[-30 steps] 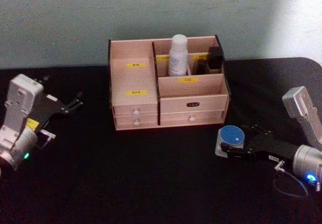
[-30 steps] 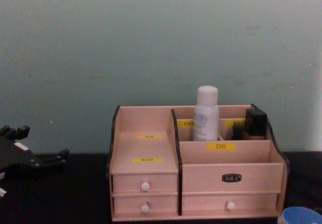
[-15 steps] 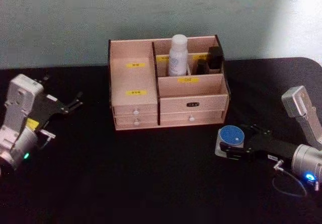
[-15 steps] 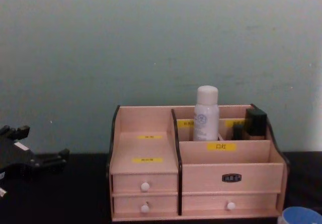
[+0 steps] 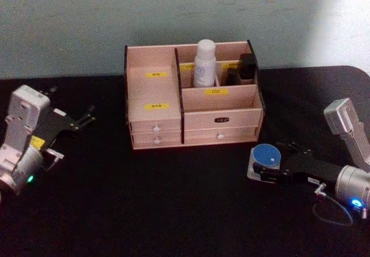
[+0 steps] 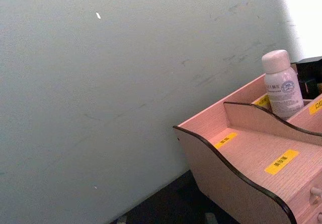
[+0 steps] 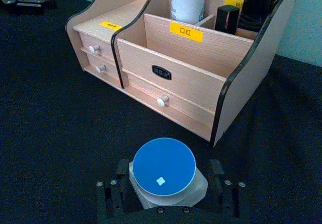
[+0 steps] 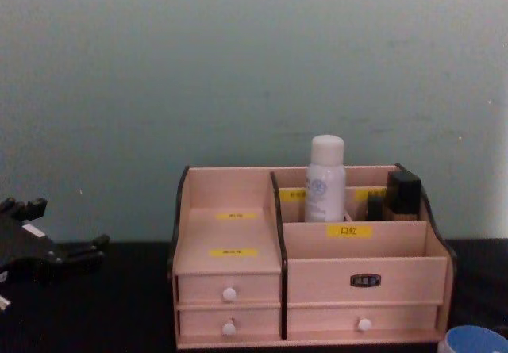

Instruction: Pick up the facial cleanser and watermelon frost from the table and place them into the tiered storage box.

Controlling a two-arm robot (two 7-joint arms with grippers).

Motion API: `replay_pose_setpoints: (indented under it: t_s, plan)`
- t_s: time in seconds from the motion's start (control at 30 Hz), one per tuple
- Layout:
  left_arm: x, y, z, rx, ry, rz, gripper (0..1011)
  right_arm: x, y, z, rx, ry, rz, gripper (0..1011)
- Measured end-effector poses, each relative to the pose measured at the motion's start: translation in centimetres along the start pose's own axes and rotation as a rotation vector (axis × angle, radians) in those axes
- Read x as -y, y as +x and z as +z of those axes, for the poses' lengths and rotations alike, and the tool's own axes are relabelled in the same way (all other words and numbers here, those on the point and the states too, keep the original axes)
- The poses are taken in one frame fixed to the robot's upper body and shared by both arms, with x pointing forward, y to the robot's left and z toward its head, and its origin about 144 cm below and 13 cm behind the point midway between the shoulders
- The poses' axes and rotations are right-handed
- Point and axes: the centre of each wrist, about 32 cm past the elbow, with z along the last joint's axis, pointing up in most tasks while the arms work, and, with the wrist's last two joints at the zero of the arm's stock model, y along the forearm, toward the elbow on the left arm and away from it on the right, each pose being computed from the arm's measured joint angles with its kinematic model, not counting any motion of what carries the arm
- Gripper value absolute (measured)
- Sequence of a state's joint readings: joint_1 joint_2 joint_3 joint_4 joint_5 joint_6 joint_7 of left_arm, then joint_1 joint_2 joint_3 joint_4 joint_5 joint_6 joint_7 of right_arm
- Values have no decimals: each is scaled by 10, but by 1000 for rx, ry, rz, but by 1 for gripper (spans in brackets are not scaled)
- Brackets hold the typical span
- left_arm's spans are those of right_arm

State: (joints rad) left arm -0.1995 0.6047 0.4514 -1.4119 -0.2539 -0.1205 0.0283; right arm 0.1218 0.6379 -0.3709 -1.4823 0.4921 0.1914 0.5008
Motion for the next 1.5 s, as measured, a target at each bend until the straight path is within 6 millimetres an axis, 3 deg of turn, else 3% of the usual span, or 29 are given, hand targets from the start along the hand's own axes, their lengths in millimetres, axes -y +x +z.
replay_pose_setpoints:
  t_s: [0.23, 0.53, 1.5]
  plan:
    - [0, 0, 0, 0, 0, 0, 1001, 0, 0, 0, 0, 0, 0, 958]
    - [0, 0, 0, 0, 0, 0, 1001, 0, 0, 0, 0, 1, 0, 732]
    - [0, 0, 0, 0, 0, 0, 1001, -1, -1, 4, 5, 7, 11, 724]
